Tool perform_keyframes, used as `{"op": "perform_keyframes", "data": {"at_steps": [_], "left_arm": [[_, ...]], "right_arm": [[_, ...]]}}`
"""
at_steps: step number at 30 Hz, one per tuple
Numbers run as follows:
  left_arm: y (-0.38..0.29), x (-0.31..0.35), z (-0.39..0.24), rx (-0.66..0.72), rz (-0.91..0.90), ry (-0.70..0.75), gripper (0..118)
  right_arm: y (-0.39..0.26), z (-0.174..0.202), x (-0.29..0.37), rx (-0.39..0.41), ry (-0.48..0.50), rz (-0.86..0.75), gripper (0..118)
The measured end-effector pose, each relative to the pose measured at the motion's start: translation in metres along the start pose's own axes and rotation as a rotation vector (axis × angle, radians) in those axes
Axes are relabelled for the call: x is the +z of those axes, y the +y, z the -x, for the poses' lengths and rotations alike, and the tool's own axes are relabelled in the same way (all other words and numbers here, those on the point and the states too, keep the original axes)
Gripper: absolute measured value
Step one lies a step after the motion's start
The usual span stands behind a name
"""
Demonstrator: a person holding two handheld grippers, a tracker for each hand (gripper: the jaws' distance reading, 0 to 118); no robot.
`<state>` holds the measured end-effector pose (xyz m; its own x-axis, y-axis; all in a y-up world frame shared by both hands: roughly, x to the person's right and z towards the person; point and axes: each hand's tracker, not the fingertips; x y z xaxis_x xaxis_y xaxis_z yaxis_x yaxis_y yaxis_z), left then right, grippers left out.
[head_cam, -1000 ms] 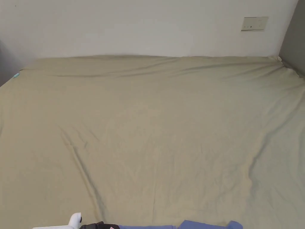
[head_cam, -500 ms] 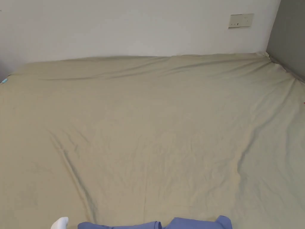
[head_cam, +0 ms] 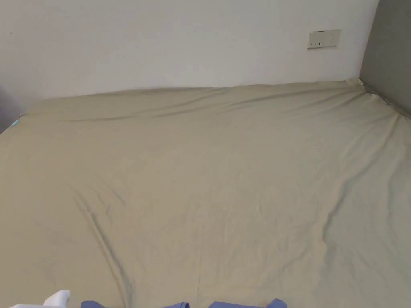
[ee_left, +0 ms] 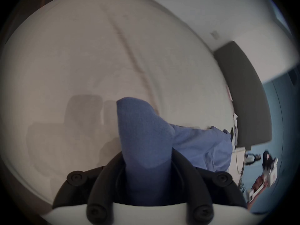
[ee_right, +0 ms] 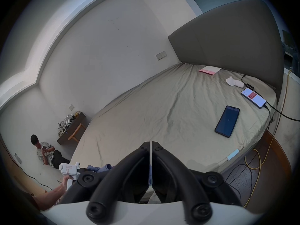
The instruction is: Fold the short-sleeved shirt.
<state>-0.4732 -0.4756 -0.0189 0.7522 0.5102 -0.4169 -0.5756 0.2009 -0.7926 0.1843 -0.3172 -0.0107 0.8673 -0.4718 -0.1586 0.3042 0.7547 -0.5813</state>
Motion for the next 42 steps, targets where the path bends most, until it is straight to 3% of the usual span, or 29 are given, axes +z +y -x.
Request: {"op": "perform_keyframes", "data": {"at_steps": [2, 11, 16, 23, 27, 32, 34, 40, 42], "left_arm": [[0.007, 0.013, 0.019, -0.014, -0.047, -0.027, 22], [0.022, 0.084, 0.027, -0.1, -0.116, 0.264, 22], [0.014, 0.094, -0.035, -0.232, -0.112, 0.454, 22], [-0.014, 0.043, -0.132, -0.388, -0.051, 0.328, 23], [-0.028, 0.001, -0.164, -0.482, -0.019, 0.332, 23], [-0.036, -0.03, -0.185, -0.454, 0.025, 0.279, 26], [-0.039, -0.037, -0.192, -0.454, 0.038, 0.255, 36], [-0.052, -0.073, -0.195, -0.428, 0.088, 0.196, 84], [-0.06, -0.075, -0.199, -0.452, 0.061, 0.201, 92]], "right_arm": [[-0.003, 0.003, -0.003, 0.01, 0.004, 0.013, 3], [-0.005, 0.009, -0.007, 0.023, 0.024, 0.027, 3], [-0.004, 0.012, -0.002, 0.031, 0.033, 0.018, 3], [-0.006, 0.018, 0.007, 0.072, 0.027, 0.014, 3], [-0.007, 0.014, 0.013, 0.078, 0.034, 0.014, 3], [-0.011, 0.012, 0.018, 0.102, 0.011, 0.016, 3], [-0.012, 0.01, 0.018, 0.092, 0.013, 0.019, 3], [-0.019, 0.008, 0.013, 0.076, 0.01, 0.043, 3], [-0.019, 0.007, 0.013, 0.077, 0.013, 0.049, 3]]}}
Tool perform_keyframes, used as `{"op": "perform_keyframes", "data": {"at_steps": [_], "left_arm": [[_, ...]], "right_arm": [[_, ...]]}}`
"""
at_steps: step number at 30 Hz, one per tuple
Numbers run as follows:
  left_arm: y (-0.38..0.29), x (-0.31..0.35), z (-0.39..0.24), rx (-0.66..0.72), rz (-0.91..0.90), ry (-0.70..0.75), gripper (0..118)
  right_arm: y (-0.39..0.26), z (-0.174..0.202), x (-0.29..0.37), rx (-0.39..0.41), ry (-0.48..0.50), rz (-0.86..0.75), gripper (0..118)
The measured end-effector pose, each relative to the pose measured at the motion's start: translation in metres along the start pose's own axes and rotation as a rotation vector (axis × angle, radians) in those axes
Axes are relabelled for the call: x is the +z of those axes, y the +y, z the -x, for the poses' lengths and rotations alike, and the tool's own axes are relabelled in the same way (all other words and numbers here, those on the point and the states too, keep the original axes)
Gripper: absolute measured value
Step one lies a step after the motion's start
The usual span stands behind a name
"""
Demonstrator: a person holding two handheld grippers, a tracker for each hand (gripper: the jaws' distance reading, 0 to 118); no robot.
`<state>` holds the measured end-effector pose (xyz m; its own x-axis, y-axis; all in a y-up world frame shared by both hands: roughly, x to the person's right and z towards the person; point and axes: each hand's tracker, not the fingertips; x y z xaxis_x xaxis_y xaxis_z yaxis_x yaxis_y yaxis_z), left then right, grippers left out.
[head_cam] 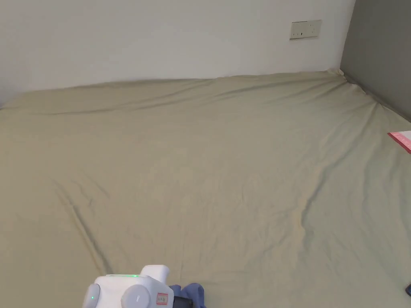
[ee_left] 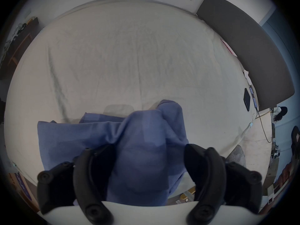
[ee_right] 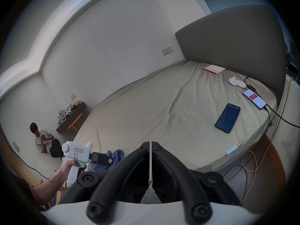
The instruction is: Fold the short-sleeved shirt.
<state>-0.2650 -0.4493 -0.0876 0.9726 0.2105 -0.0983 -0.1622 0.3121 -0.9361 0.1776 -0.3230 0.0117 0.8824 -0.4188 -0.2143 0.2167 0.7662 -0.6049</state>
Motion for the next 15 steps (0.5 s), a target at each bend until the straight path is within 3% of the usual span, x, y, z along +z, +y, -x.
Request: {"op": "perform_keyframes", "data": {"at_steps": [3, 6, 9, 12, 15], "left_arm": [[-0.002, 0.014, 0.004, 0.009, -0.084, -0.04, 92], [0.0, 0.049, 0.028, 0.138, -0.21, -0.155, 94], [-0.013, 0.096, 0.066, 0.339, -0.444, -0.175, 99], [-0.035, 0.109, 0.082, 0.497, -0.578, 0.076, 97], [-0.041, 0.086, 0.058, 0.215, -0.465, 0.306, 88]], "right_arm": [[0.0, -0.001, -0.001, 0.006, -0.003, 0.002, 3], [0.002, -0.004, 0.0, -0.001, -0.004, 0.0, 3], [0.003, -0.003, 0.002, -0.002, -0.008, -0.008, 3], [0.003, -0.004, 0.001, -0.016, 0.0, -0.014, 3], [0.002, -0.003, -0.005, -0.023, 0.004, 0.004, 3]]}}
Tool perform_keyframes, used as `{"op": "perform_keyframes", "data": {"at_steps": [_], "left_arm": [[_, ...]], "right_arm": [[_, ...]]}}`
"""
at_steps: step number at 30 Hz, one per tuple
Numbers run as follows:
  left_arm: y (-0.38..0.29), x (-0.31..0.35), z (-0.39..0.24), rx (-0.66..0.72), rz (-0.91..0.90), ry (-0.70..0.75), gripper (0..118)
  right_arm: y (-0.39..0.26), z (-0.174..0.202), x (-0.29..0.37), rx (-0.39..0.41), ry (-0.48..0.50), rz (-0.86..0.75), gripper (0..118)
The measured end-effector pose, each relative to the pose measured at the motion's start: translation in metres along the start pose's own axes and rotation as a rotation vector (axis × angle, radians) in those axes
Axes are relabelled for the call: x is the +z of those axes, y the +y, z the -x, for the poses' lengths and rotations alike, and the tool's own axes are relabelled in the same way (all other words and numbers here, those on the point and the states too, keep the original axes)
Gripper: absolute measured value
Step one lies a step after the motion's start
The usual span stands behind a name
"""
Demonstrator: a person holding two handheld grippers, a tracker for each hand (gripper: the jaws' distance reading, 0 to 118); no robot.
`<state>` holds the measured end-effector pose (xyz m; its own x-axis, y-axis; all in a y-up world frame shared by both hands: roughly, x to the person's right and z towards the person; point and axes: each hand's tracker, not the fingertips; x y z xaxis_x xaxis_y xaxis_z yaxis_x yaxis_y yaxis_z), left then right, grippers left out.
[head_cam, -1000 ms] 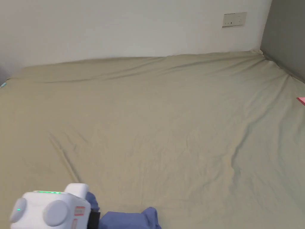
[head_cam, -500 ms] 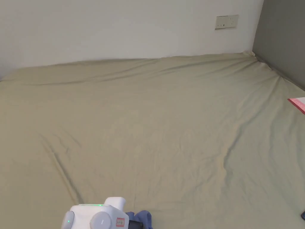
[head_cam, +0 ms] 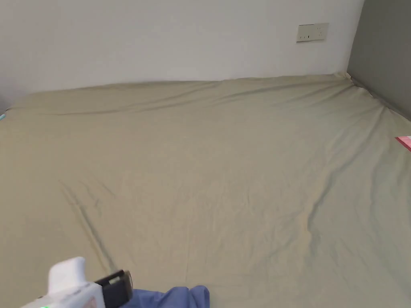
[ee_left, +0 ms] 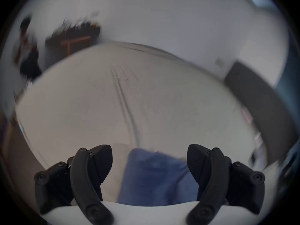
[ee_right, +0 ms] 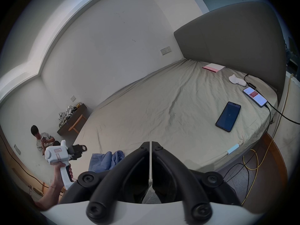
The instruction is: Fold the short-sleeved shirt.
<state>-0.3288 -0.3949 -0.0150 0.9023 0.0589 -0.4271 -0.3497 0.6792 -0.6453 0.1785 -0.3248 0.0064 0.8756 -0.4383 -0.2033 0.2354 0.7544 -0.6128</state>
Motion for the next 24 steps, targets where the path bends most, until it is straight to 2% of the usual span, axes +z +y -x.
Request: {"op": "perform_keyframes", "data": {"at_steps": [1, 3, 5, 8, 9, 13, 16, 18, 19, 22, 24], "left_arm": [[-0.011, -0.001, -0.013, -0.082, -0.024, 0.027, 87], [-0.034, -0.007, -0.034, -0.134, -0.092, -0.019, 86], [-0.052, -0.023, -0.058, -0.198, -0.02, -0.003, 78], [-0.082, -0.042, -0.077, -0.24, -0.033, 0.04, 27], [-0.09, -0.043, -0.08, -0.231, -0.082, 0.062, 16], [-0.105, -0.044, -0.089, -0.256, -0.075, 0.04, 12], [-0.125, -0.052, -0.106, -0.409, -0.106, 0.093, 12], [-0.138, -0.049, -0.121, -0.582, -0.173, 0.174, 11], [-0.137, -0.043, -0.127, -0.623, -0.18, 0.181, 11], [-0.127, -0.028, -0.131, -0.495, -0.176, 0.053, 11], [-0.12, -0.021, -0.138, -0.494, -0.189, 0.043, 11]], "right_arm": [[-0.001, 0.002, -0.001, 0.009, -0.003, 0.005, 3], [-0.002, 0.005, -0.001, 0.018, -0.005, 0.009, 3], [-0.001, 0.005, -0.002, 0.016, 0.0, 0.016, 3], [-0.001, 0.009, 0.003, 0.027, -0.002, 0.008, 3], [0.0, 0.008, 0.004, 0.029, -0.004, 0.007, 3], [0.001, 0.006, 0.007, 0.036, -0.013, 0.005, 3], [-0.001, 0.004, 0.003, 0.021, -0.014, 0.014, 3], [-0.003, 0.006, 0.0, 0.013, -0.01, 0.025, 3], [-0.004, 0.008, 0.0, 0.02, -0.007, 0.033, 3], [-0.006, 0.017, 0.0, 0.055, -0.004, 0.039, 3], [-0.005, 0.019, -0.002, 0.062, -0.009, 0.048, 3]]}}
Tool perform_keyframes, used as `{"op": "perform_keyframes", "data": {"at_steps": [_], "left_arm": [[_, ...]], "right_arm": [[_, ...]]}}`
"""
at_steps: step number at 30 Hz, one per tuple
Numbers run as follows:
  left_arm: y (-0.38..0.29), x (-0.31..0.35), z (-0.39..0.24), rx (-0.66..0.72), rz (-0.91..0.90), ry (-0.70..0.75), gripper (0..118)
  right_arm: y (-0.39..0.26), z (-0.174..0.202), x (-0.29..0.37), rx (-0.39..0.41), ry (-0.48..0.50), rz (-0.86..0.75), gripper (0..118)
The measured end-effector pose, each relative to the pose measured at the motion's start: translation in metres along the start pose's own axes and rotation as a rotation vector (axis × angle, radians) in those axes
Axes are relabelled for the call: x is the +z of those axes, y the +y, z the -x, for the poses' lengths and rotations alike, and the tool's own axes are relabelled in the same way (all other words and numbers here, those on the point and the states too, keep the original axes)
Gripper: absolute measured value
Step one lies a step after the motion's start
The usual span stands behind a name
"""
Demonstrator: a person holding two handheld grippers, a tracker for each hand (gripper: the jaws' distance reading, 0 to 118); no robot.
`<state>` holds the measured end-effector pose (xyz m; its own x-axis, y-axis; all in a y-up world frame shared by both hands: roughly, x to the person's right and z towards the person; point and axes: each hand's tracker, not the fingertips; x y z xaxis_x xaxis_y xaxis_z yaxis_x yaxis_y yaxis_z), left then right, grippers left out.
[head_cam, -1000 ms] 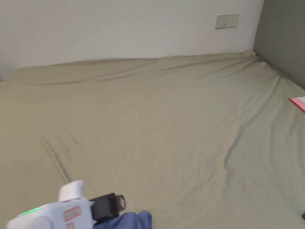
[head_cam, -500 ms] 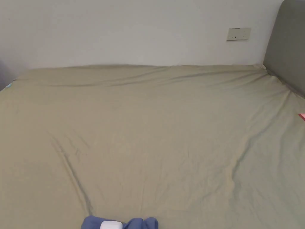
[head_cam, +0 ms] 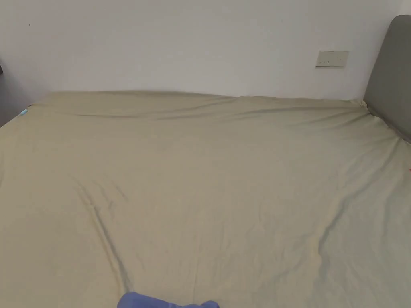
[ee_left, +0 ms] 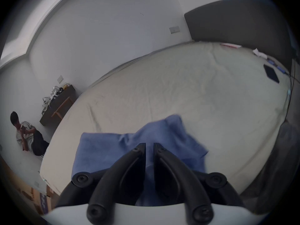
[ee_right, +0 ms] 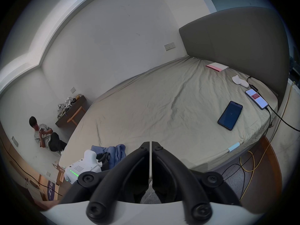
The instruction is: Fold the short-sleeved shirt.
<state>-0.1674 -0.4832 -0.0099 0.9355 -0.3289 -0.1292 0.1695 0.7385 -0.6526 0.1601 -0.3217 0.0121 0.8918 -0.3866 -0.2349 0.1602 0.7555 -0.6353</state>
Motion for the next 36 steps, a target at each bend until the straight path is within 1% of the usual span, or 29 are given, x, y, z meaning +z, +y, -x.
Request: {"op": "perform_keyframes", "data": {"at_steps": [2, 3, 4, 5, 6, 7, 9, 12, 14, 16, 17, 20, 23, 26, 29, 32, 33, 35, 36], "left_arm": [[0.004, -0.009, -0.003, 0.063, 0.059, -0.129, 11], [0.003, -0.017, -0.004, 0.089, 0.107, -0.152, 11], [0.0, -0.024, -0.007, 0.092, 0.123, -0.137, 11], [-0.004, -0.024, -0.01, 0.083, 0.093, -0.122, 11], [-0.005, -0.02, -0.012, 0.06, 0.051, -0.1, 11], [-0.002, -0.016, -0.013, 0.01, 0.059, -0.093, 11], [0.001, -0.01, -0.009, 0.015, 0.056, -0.114, 11], [0.015, 0.006, 0.019, 0.16, 0.043, -0.198, 11], [0.026, 0.026, 0.048, 0.249, -0.006, -0.187, 11], [0.032, 0.047, 0.083, 0.352, -0.086, -0.185, 11], [0.034, 0.06, 0.105, 0.419, -0.106, -0.156, 11], [0.037, 0.089, 0.163, 0.546, -0.146, -0.121, 11], [0.031, 0.121, 0.214, 0.588, -0.195, -0.041, 11], [0.015, 0.143, 0.246, 0.59, -0.201, 0.05, 11], [-0.011, 0.153, 0.266, 0.638, -0.164, 0.102, 9], [-0.034, 0.16, 0.269, 0.609, -0.136, 0.187, 9], [-0.039, 0.161, 0.27, 0.617, -0.133, 0.179, 9], [-0.049, 0.161, 0.276, 0.675, -0.104, 0.156, 9], [-0.052, 0.162, 0.277, 0.695, -0.101, 0.145, 9]], "right_arm": [[0.001, 0.001, 0.001, 0.002, 0.004, 0.001, 3], [0.002, 0.002, 0.001, 0.002, 0.005, 0.0, 3], [0.003, 0.003, 0.001, 0.004, 0.007, -0.003, 3], [0.003, 0.004, 0.003, 0.006, 0.007, -0.005, 3], [0.004, 0.005, 0.004, 0.008, 0.007, -0.007, 3], [0.004, 0.005, 0.005, 0.01, 0.008, -0.009, 3], [0.005, 0.005, 0.006, 0.014, 0.012, -0.013, 3], [0.007, 0.006, 0.005, 0.008, 0.012, -0.017, 3], [0.009, 0.011, 0.005, 0.011, 0.022, -0.02, 3], [0.01, 0.017, 0.005, 0.032, 0.033, -0.025, 3], [0.011, 0.019, 0.003, 0.043, 0.037, -0.03, 3], [0.016, 0.03, -0.001, 0.074, 0.059, -0.048, 3], [0.021, 0.049, -0.006, 0.133, 0.089, -0.073, 3], [0.024, 0.068, -0.019, 0.203, 0.135, -0.078, 3], [0.023, 0.092, -0.036, 0.247, 0.175, -0.08, 3], [0.016, 0.121, -0.065, 0.308, 0.297, -0.06, 3], [0.011, 0.13, -0.078, 0.323, 0.324, -0.043, 3], [-0.007, 0.152, -0.112, 0.349, 0.382, 0.032, 3], [-0.018, 0.161, -0.129, 0.351, 0.419, 0.063, 3]]}}
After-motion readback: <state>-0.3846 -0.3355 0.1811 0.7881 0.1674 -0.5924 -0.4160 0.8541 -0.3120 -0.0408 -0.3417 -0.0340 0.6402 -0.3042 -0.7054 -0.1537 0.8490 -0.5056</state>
